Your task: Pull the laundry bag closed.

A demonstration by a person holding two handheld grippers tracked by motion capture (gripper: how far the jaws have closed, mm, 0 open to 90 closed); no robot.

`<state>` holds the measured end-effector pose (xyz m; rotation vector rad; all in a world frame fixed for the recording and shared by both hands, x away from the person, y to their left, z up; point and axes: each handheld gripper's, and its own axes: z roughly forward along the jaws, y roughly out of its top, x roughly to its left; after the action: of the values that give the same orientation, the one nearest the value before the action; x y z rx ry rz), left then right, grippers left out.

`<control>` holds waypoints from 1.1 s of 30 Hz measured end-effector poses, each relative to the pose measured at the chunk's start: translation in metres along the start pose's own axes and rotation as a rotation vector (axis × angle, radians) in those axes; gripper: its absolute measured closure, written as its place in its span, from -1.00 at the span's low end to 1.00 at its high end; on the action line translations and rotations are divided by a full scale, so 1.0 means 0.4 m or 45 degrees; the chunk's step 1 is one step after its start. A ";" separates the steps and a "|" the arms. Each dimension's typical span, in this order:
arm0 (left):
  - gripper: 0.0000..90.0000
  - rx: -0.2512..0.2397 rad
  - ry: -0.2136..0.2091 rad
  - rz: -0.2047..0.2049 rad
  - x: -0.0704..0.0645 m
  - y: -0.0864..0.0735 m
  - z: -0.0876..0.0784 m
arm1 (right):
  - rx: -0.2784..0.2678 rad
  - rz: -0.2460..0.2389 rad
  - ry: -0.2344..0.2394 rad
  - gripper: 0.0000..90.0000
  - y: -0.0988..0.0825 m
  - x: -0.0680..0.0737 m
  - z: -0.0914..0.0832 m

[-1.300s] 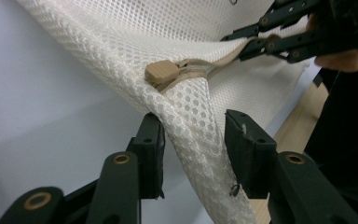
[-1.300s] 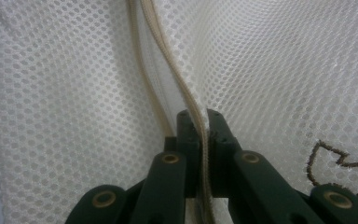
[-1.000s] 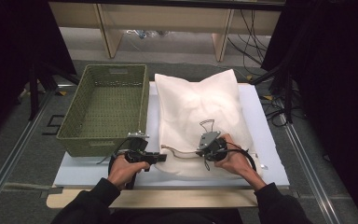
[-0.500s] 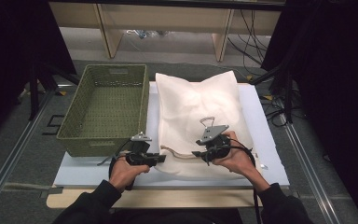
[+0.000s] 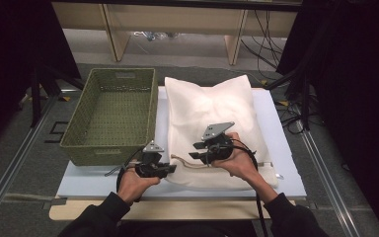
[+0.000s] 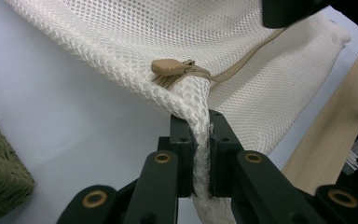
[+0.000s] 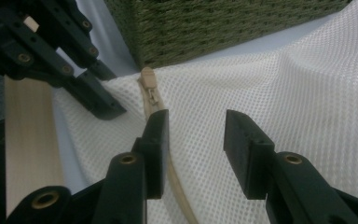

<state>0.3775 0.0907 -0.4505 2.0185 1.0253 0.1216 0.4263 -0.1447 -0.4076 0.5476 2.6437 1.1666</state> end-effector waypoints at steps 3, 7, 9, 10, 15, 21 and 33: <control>0.83 0.007 0.012 0.014 -0.002 -0.001 0.000 | 0.012 0.006 0.022 0.43 0.011 0.001 0.021; 0.83 0.007 0.051 0.056 -0.003 0.000 0.002 | 0.018 0.012 0.053 0.46 0.028 0.011 0.044; 0.82 0.009 0.083 0.087 0.000 0.000 0.002 | 0.021 0.014 0.063 0.46 0.036 0.016 0.054; 0.82 0.009 0.073 0.083 -0.002 0.000 0.003 | 0.015 0.010 0.070 0.47 0.042 0.018 0.059; 0.82 0.024 0.193 0.371 0.028 0.016 -0.003 | 0.018 -0.020 0.111 0.57 0.066 0.030 0.085; 0.81 0.030 0.037 0.083 -0.012 -0.003 0.008 | 0.039 -0.018 0.159 0.63 0.074 0.033 0.121; 0.80 0.038 0.033 0.087 -0.012 -0.005 0.008 | 0.058 -0.063 0.183 0.83 0.068 0.019 0.105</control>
<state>0.3743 0.0858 -0.4528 2.0848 0.9797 0.1698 0.4401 -0.0965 -0.4157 0.4175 2.7938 1.1752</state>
